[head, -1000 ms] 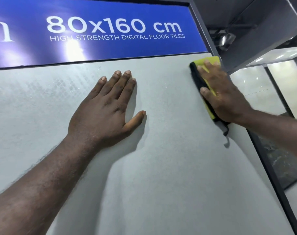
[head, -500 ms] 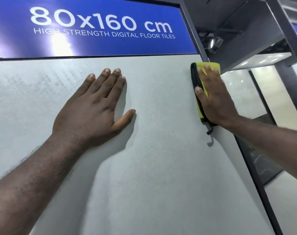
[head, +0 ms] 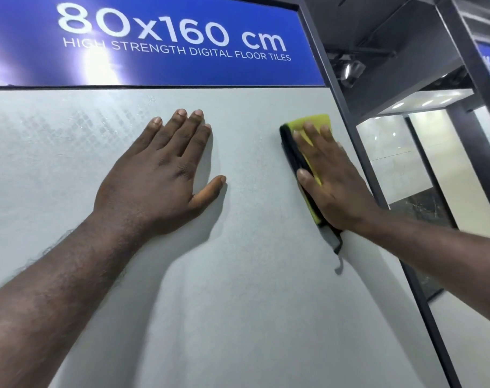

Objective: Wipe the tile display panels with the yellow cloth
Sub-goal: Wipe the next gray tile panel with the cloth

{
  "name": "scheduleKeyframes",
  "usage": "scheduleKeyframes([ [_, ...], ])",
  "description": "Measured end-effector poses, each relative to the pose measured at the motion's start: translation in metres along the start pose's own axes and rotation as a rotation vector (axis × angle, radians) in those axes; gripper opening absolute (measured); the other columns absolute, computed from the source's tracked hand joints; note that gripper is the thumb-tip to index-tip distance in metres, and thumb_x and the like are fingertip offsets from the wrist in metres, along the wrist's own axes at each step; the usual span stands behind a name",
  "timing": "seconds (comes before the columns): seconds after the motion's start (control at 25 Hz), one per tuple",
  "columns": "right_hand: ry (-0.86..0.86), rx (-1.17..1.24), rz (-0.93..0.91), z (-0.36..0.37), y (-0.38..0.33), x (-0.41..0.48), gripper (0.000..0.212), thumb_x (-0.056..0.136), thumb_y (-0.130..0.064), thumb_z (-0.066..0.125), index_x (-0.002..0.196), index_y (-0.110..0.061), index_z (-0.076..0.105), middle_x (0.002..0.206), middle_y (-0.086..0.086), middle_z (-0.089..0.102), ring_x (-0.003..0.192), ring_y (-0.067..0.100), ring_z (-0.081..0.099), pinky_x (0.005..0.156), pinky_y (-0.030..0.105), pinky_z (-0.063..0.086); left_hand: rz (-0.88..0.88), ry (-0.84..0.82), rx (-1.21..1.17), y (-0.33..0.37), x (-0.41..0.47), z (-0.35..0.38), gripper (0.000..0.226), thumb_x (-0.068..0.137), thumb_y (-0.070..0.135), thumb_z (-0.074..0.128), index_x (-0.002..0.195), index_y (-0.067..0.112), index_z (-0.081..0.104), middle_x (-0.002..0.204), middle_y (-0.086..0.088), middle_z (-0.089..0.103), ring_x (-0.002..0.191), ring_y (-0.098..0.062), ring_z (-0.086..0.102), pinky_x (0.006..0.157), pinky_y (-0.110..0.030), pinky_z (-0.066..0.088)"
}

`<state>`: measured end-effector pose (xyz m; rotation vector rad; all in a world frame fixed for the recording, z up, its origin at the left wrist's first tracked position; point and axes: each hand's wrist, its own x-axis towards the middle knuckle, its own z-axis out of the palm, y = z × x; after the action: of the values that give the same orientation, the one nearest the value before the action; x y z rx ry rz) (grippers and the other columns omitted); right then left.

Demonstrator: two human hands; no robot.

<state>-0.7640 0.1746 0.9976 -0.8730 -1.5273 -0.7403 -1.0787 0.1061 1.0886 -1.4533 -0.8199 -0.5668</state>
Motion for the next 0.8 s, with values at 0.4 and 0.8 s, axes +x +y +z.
scheduleKeyframes([
  [0.4,-0.006,-0.01,-0.059,0.006,-0.026,0.01,0.063,0.112,-0.044,0.034,0.17,-0.035,0.012,0.177,-0.016,-0.003,0.164,0.011,-0.01,0.133,0.048,0.005,0.037,0.03,-0.039,-0.01,-0.024,-0.003,0.087,0.106,0.067,0.027,0.17,0.009,0.03,0.179,-0.007,0.024,0.166,-0.025,0.022,0.136,-0.049,0.017],
  [0.8,0.031,-0.007,-0.019,0.014,-0.075,0.009,0.063,0.11,-0.046,0.034,0.17,-0.037,0.014,0.177,-0.017,0.0,0.163,0.009,-0.008,0.133,0.05,0.007,0.045,-0.005,0.039,-0.069,-0.084,-0.024,0.092,0.105,0.074,0.023,0.172,0.011,0.025,0.18,-0.003,0.019,0.166,-0.023,0.02,0.135,-0.052,0.019],
])
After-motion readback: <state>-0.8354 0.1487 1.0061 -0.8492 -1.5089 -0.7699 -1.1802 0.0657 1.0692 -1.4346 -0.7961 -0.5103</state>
